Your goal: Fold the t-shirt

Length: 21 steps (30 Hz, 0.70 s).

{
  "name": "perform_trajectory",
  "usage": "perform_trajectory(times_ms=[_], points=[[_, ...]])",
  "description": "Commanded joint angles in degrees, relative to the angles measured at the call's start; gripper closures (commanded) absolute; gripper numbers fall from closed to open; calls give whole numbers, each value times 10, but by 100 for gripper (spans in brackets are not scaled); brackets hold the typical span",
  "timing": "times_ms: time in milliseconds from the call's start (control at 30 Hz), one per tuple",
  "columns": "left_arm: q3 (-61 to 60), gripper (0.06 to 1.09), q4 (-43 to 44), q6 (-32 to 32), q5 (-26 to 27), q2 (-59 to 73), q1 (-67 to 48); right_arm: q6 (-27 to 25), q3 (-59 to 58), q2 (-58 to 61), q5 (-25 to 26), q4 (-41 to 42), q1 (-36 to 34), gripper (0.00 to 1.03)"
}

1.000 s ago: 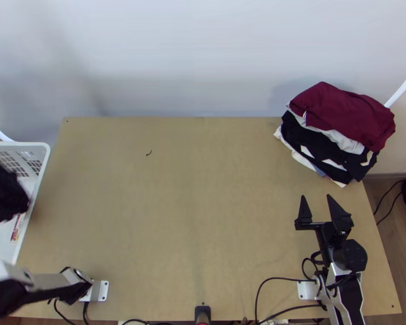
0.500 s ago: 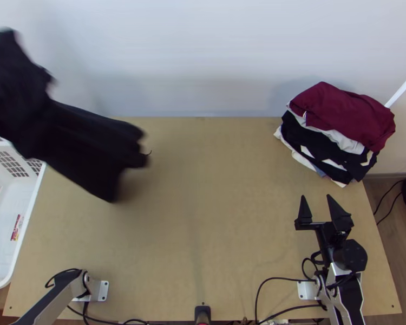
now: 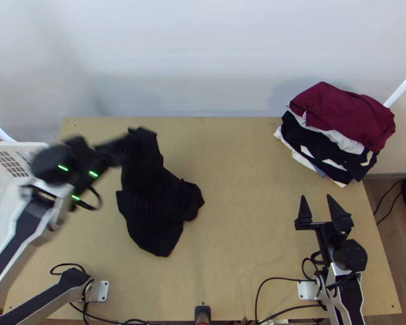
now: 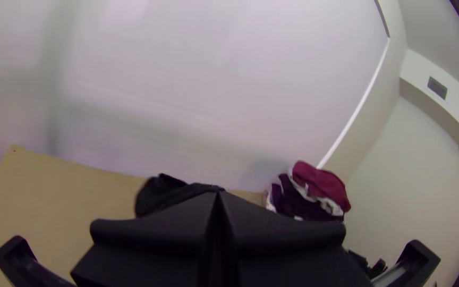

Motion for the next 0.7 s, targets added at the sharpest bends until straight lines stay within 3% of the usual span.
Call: perform_trajectory(times_ms=[0,100,267,667], points=[[-37,105,54,11,-23,9,-57,-4,-3,-1,5,-11,-4,4],[-55,105,92,26,-71,48,-126,-4,-3,-1,5,-11,-3,4],[-23,105,123,30,-94,130,-202,-4,-4,-1,5,-11,-4,4],[236,105,119,30,-146,375,-350,-4,-3,-1,5,-11,-4,4]])
